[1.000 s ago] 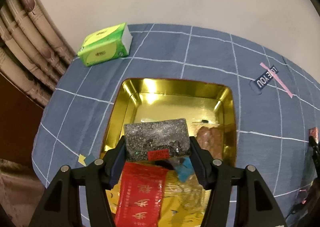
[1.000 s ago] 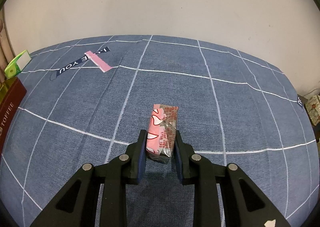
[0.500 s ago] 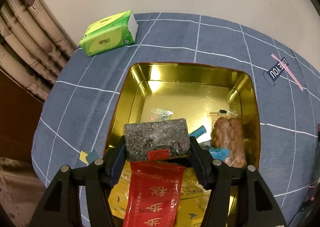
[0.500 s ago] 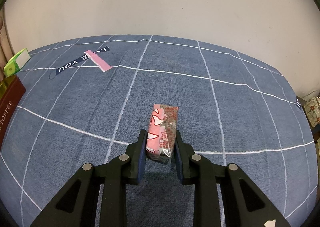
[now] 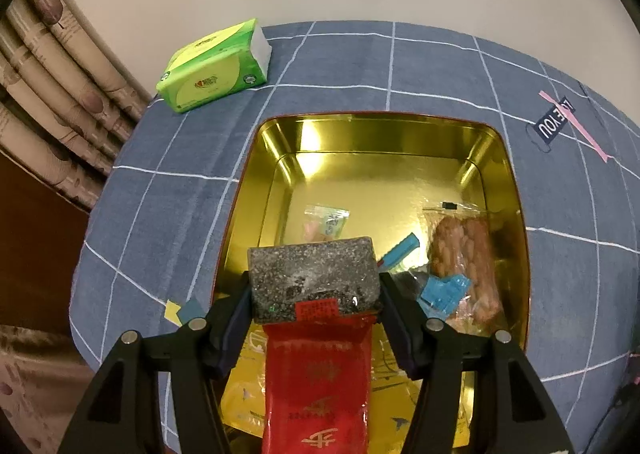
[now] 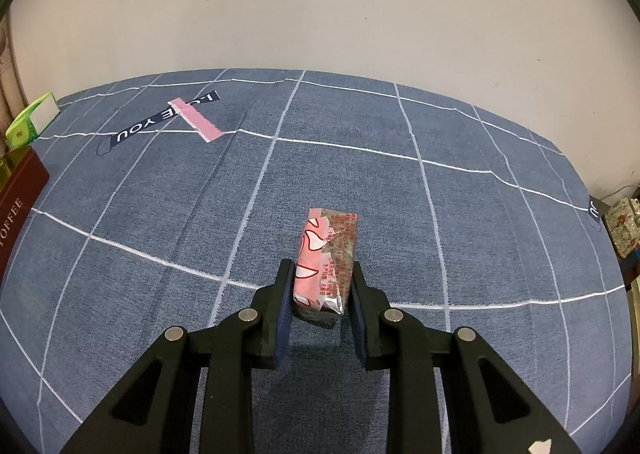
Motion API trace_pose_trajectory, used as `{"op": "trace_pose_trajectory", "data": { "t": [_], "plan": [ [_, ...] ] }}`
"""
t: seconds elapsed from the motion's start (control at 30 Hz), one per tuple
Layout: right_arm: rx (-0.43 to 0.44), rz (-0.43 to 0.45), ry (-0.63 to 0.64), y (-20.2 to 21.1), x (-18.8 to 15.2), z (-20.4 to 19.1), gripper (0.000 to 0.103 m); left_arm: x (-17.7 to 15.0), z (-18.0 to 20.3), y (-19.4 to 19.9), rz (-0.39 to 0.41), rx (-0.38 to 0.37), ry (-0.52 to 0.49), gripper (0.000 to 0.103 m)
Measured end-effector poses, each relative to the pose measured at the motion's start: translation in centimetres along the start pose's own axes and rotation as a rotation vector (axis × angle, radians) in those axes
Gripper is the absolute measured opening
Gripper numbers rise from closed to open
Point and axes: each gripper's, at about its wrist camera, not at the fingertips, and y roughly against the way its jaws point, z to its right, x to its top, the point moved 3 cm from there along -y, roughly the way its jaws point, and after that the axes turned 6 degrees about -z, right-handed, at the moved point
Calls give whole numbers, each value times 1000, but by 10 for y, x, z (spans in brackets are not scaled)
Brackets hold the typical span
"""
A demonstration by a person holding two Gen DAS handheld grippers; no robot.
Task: Organize snacks
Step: 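Carry the grey packet into the gold tin and open the left tool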
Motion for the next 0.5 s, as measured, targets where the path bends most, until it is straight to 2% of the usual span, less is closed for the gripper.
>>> {"op": "trace_pose_trajectory", "data": {
  "t": [0.23,0.5],
  "plan": [
    [1,0,0,0,0,-1,23,-1,-1,15,38,-9,-20,62],
    [-9,3,6,0,0,-2,22,-12,-21,40,86,-13,27,62]
  ]
}}
